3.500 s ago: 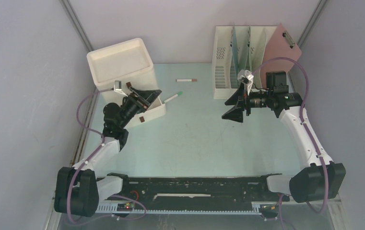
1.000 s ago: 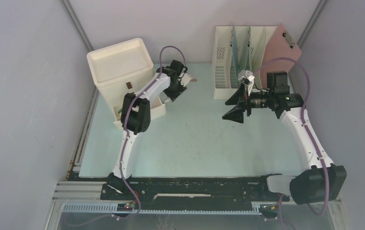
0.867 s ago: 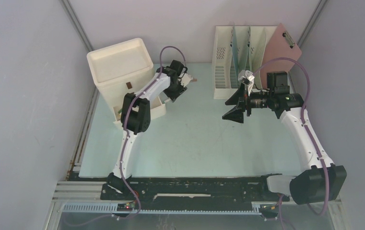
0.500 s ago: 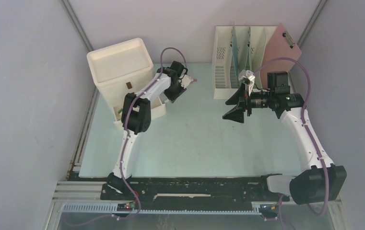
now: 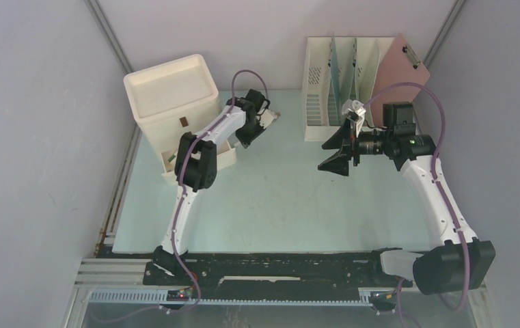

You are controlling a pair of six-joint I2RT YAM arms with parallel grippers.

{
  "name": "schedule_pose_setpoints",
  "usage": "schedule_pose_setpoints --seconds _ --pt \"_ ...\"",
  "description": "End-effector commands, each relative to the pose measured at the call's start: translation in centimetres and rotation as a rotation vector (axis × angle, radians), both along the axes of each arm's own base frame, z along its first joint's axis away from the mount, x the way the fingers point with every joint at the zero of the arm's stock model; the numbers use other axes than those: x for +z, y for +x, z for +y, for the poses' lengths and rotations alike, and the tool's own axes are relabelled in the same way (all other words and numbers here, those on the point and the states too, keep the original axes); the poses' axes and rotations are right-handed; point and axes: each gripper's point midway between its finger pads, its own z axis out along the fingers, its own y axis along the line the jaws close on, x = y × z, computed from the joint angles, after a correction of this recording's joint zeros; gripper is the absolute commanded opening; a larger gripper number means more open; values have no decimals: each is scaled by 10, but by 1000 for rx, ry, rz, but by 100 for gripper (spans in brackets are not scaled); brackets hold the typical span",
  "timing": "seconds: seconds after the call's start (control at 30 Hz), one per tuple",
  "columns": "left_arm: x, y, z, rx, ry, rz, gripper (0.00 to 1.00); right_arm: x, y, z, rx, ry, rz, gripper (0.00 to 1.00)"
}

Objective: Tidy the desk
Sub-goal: Pick up the stationery from the center of the board.

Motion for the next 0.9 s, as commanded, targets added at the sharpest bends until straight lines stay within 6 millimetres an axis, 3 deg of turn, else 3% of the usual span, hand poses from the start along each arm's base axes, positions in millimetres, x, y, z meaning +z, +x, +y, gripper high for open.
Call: schedule_pose_setpoints --seconds 0.0,0.13,0.27,0.57,0.87 --pt "59 26 -4 16 -28 -181 24 7 -7 -1 13 13 -26 89" --pt "89 40 -1 46 -29 -296 40 7 -7 0 15 14 -25 89" --pt "90 47 6 -2 21 -318 61 10 -8 -1 13 18 -31 89" --pt "60 47 7 -137 55 -243 54 13 -10 -3 17 33 -32 90" --pt "19 31 11 -248 86 -113 51 18 -12 -5 12 39 -47 89"
